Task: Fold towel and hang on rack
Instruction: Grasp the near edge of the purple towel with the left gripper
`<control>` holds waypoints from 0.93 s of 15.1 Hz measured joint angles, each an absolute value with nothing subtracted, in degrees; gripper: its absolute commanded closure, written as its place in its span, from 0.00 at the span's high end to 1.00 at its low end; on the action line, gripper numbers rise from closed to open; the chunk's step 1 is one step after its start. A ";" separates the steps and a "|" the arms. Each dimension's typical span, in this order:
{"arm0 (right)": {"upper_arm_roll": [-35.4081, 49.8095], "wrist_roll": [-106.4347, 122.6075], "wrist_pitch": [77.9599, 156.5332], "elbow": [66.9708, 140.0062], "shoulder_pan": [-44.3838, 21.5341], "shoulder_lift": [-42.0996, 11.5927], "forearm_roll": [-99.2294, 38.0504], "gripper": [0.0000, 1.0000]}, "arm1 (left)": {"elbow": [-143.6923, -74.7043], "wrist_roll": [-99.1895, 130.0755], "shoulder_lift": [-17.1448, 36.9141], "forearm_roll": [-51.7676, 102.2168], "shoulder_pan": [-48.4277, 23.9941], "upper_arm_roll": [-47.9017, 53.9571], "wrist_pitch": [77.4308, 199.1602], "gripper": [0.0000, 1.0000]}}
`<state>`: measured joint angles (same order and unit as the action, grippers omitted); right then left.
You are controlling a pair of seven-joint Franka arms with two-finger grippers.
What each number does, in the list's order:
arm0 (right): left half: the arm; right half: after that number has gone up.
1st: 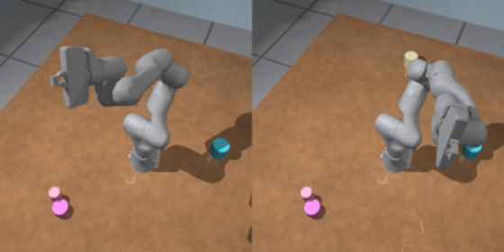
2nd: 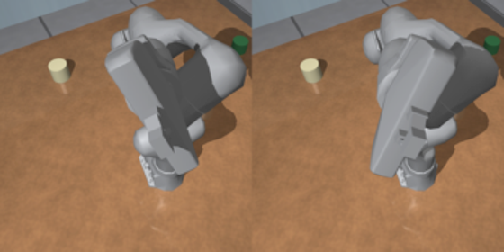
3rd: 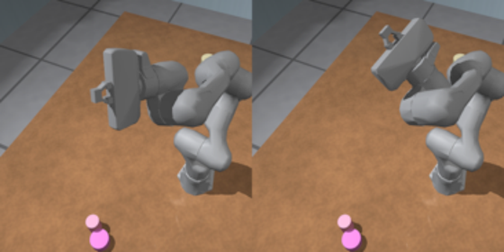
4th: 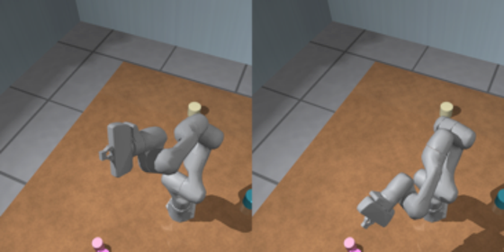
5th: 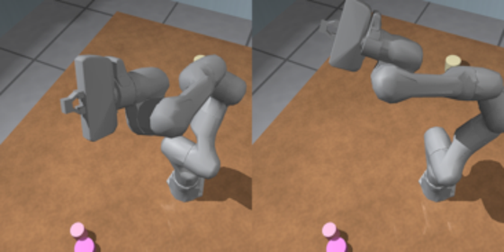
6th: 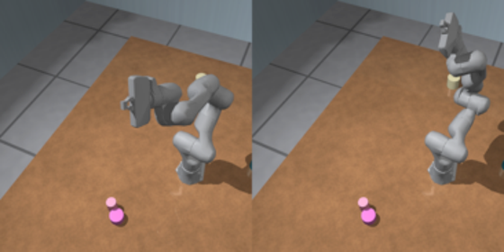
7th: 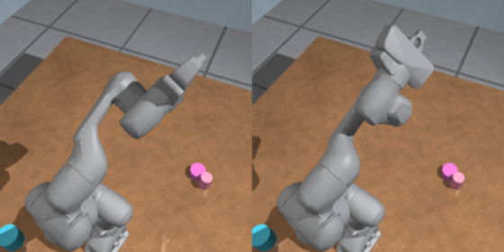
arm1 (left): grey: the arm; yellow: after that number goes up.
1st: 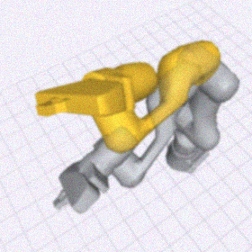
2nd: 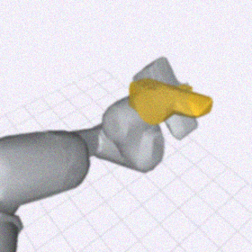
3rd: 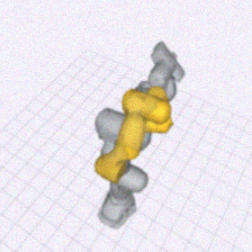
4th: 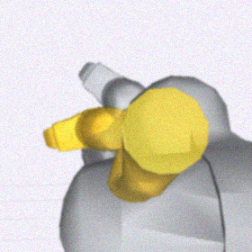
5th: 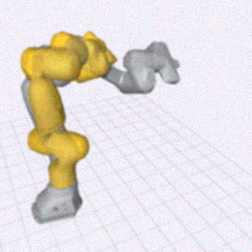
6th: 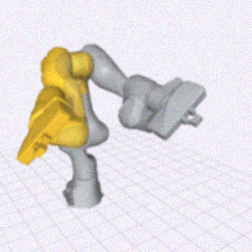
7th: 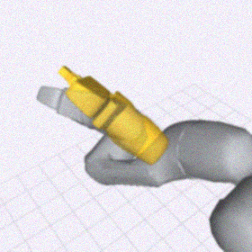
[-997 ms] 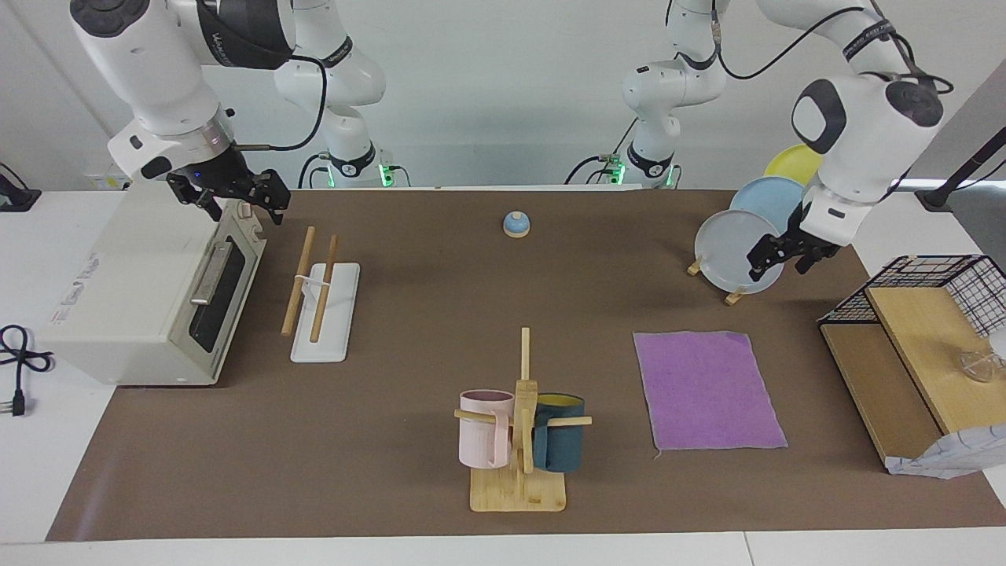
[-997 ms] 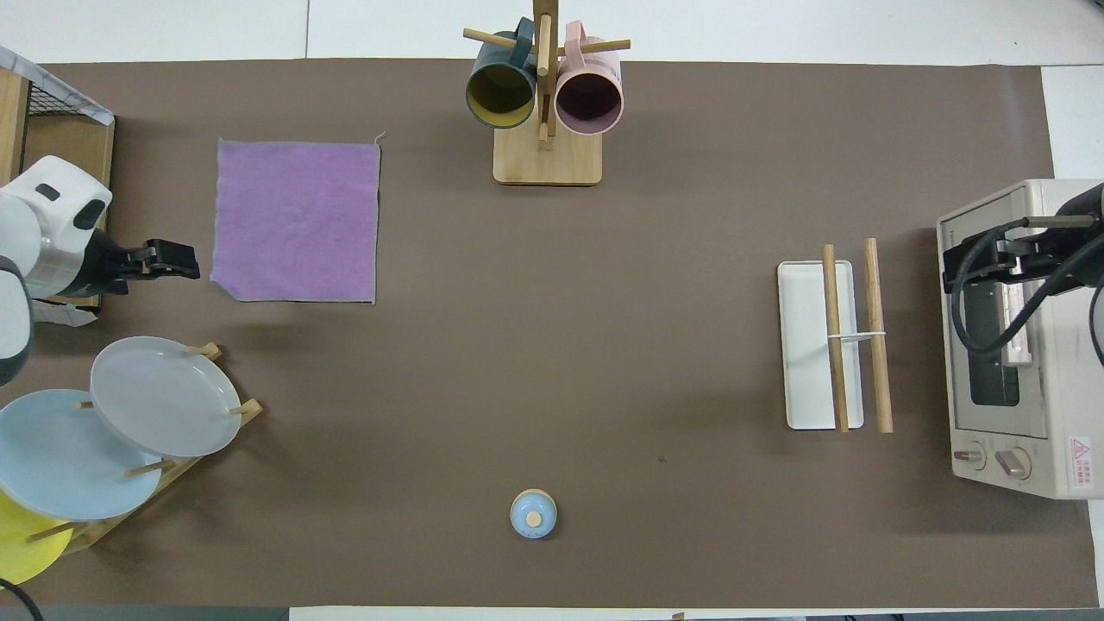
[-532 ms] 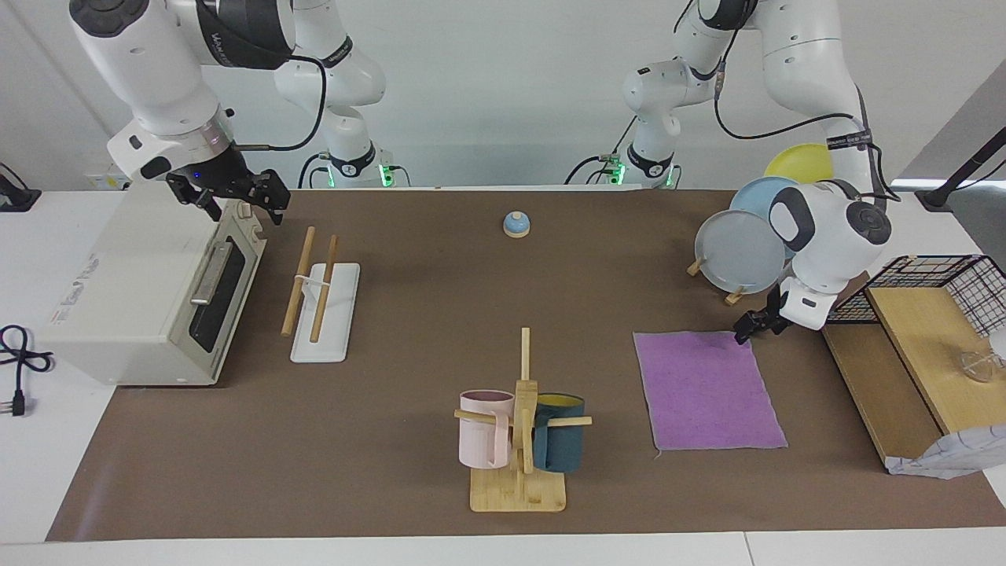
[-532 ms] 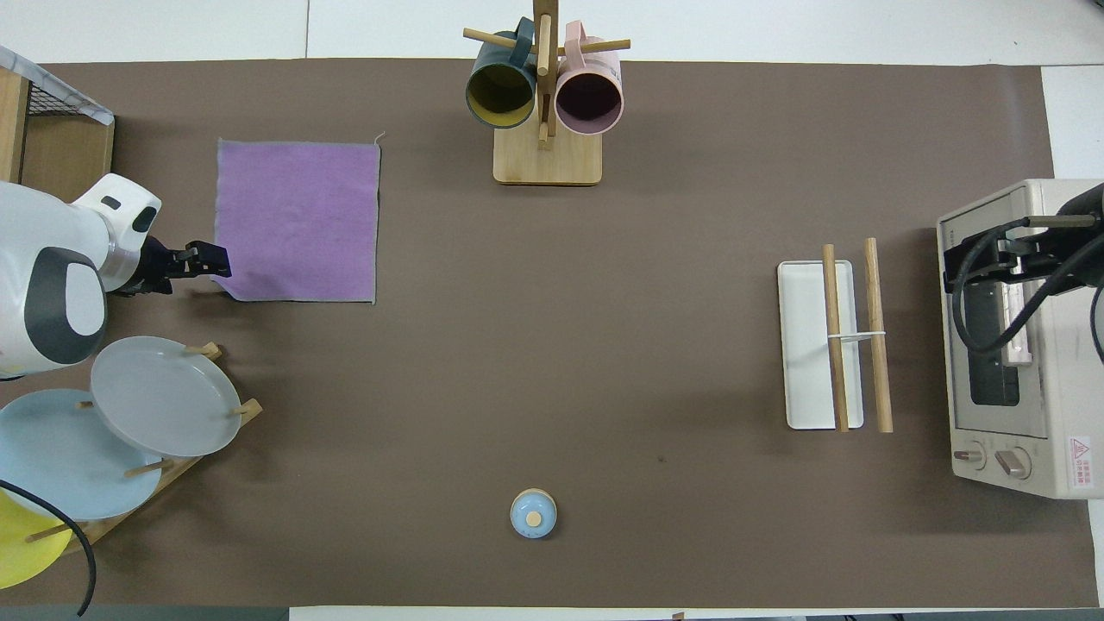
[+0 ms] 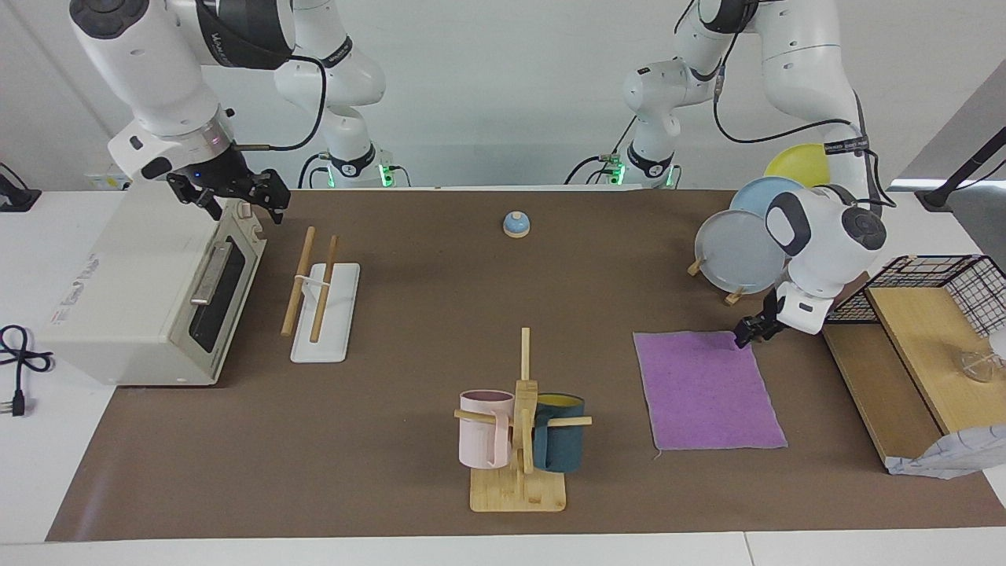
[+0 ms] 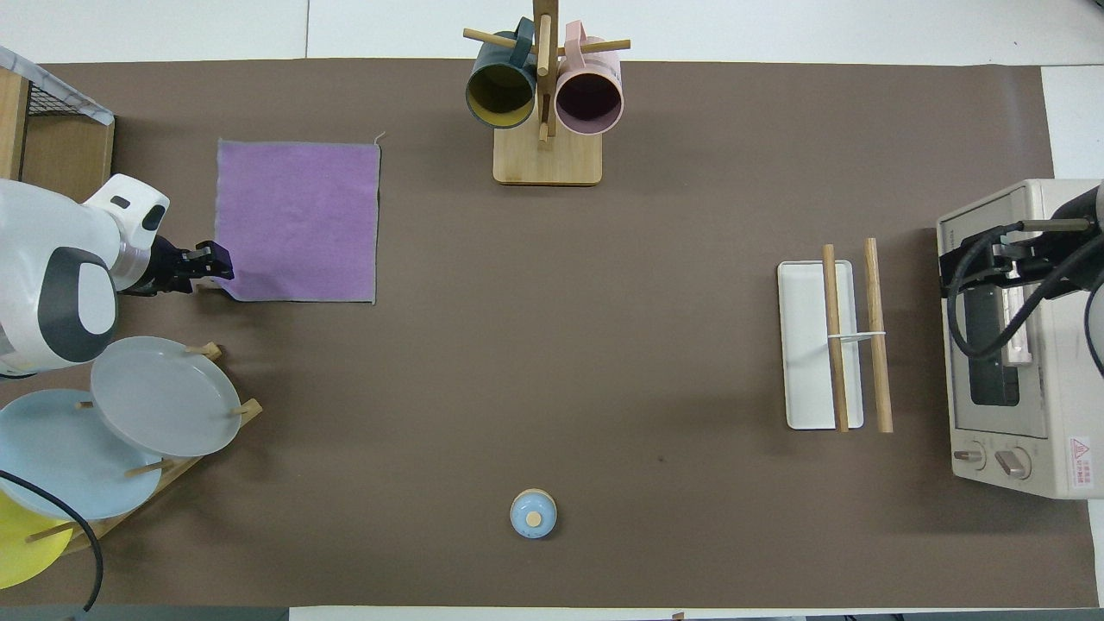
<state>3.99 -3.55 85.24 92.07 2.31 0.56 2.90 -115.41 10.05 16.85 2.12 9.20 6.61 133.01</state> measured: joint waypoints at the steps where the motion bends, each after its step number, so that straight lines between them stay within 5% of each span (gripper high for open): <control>1: 4.23 -3.53 85.22 92.14 2.30 0.73 2.90 1.00 | -115.41 10.12 16.86 2.12 9.20 6.61 133.01 0.52; 6: 5.80 -3.52 85.22 92.41 2.01 0.90 2.54 1.00 | -115.41 10.30 16.94 2.14 9.20 6.61 133.01 0.00; 14: 5.79 -3.52 85.22 92.44 1.99 0.91 2.22 1.00 | -115.41 10.35 17.02 2.15 8.46 6.66 132.91 0.00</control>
<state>5.79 -3.52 85.22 92.44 1.99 0.91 2.22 -115.41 10.35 17.02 2.15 8.46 6.66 132.91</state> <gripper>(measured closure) 0.000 0.982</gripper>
